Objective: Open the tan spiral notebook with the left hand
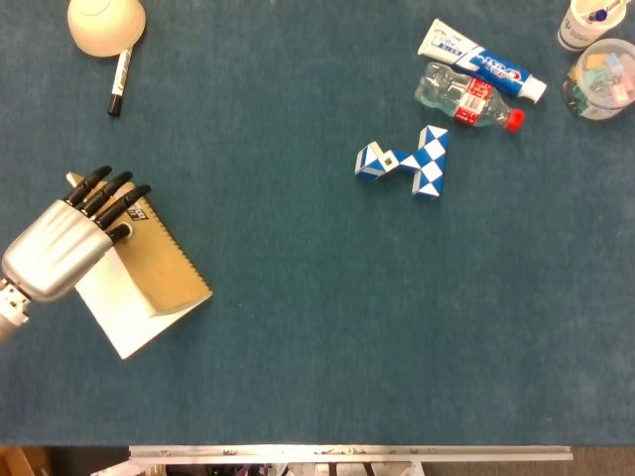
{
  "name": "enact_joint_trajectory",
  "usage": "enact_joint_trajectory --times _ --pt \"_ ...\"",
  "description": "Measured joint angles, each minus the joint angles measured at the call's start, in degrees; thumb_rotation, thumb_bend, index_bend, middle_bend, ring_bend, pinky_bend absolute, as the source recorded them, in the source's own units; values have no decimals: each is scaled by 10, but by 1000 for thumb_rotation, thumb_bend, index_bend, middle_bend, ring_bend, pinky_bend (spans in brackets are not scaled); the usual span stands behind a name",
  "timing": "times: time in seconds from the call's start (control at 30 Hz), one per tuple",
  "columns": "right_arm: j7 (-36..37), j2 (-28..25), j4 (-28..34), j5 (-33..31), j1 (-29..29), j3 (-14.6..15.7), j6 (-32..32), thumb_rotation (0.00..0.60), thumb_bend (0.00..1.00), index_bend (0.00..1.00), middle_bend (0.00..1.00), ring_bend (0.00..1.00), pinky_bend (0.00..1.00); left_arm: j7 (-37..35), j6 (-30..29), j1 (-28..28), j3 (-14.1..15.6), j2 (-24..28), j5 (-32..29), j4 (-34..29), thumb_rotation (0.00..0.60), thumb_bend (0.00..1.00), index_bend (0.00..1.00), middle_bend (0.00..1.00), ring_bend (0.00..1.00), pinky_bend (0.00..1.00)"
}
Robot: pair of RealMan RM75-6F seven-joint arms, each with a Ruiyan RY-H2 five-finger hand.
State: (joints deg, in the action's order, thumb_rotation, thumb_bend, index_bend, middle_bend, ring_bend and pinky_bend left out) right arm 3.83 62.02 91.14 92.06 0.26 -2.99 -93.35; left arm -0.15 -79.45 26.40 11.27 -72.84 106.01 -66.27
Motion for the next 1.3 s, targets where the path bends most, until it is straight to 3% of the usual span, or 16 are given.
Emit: enact_joint_trajectory --times 0.27,0.53,0.73,0.97,1.3 --pt "17 0 -13 -5 -10 1 -11 600 355 105 240 92 155 63 69 48 -7 22 21 -78 600 695 605 96 0 87" --pt "38 3 -30 -14 -17 1 -14 600 355 105 240 92 155 140 152 98 -39 33 13 -159 600 694 534 94 0 87" --pt "49 5 -41 -18 -18 0 -11 600 355 105 240 92 155 198 220 125 -61 37 -19 -205 600 692 412 85 0 87" --pt "58 7 -49 -20 -19 -1 -10 600 355 105 240 92 155 271 270 138 -83 34 -71 -246 600 692 193 58 0 87" --pt "70 11 -60 -24 -18 -3 -6 600 355 105 240 92 155 374 313 149 -111 15 -147 -300 600 692 91 46 0 88"
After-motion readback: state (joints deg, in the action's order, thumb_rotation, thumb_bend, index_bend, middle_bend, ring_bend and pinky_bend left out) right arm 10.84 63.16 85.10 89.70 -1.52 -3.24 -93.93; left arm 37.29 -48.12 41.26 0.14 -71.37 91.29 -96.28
